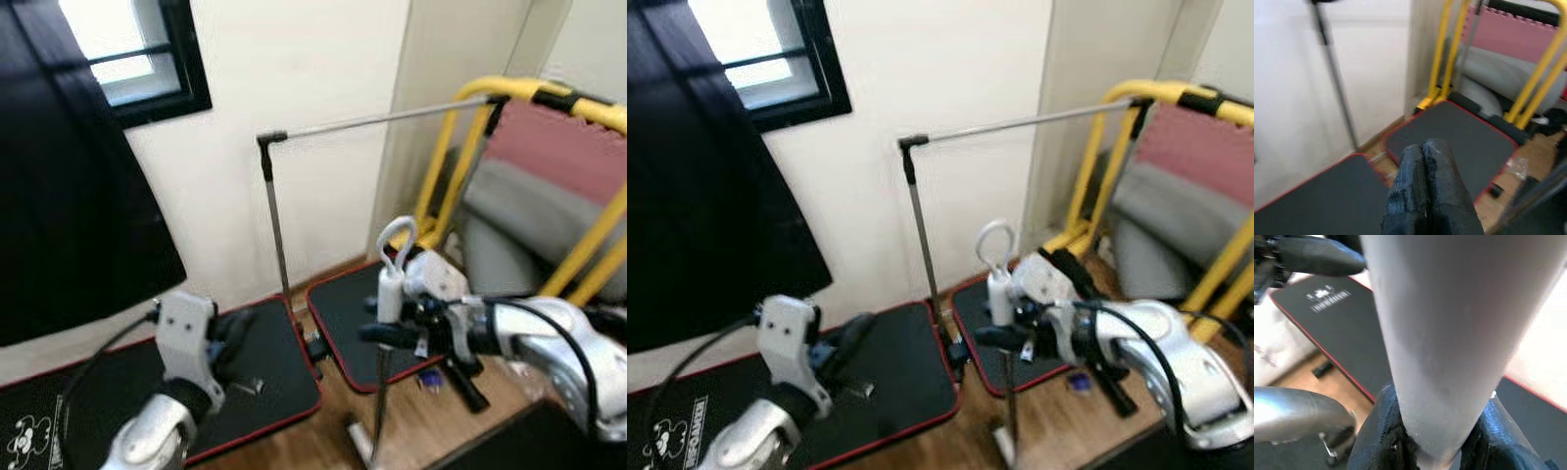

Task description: Sweep floor

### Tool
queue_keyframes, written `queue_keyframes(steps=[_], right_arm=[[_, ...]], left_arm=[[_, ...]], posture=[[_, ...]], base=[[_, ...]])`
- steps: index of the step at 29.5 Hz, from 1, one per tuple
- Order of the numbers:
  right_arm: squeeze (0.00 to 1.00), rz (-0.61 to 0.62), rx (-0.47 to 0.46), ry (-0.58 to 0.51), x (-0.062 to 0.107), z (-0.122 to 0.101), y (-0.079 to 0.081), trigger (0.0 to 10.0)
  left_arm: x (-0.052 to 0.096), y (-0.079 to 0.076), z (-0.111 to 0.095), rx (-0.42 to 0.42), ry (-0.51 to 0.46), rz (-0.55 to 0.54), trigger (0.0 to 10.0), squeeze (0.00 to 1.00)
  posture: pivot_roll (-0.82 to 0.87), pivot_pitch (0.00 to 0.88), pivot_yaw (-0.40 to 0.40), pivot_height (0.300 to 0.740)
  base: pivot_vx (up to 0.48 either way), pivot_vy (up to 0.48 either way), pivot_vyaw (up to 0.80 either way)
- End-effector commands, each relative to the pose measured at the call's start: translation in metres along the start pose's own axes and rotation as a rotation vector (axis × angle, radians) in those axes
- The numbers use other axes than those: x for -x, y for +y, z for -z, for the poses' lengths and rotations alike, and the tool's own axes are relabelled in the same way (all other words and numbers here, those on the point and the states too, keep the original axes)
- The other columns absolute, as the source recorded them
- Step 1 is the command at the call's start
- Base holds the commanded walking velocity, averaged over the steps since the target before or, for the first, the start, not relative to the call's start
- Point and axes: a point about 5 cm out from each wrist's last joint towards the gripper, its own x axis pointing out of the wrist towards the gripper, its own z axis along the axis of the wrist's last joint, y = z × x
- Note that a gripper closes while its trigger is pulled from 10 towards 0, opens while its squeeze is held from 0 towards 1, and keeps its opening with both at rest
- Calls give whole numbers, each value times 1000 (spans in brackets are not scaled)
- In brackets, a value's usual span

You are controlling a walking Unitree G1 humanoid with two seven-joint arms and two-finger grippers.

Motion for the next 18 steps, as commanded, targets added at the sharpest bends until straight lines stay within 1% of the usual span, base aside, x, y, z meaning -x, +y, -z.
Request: queue_keyframes(steps=[1,4,10,18], right_arm=[[0,1,1,-9,-1,-2,0,10000],[0,0,-4,-18,-3,-2,0,10000],[0,-21,0,-39,-7,-5,4,10000],[0,-27,20,-54,-10,-9,5,10000]], left_arm=[[0,-7,-1,-1,-1,116,10000,0],[-1,-7,-1,0,-2,117,10000,0],[-1,-7,-1,-1,-3,116,10000,0],[-2,-6,0,10,-3,111,10000,0]], posture=[[-142,54,2,740],[-142,56,-1,740],[-142,54,-3,740],[-142,49,-4,740]], base=[[0,-472,0],[0,-472,0],[0,-459,-800],[0,0,-800]])
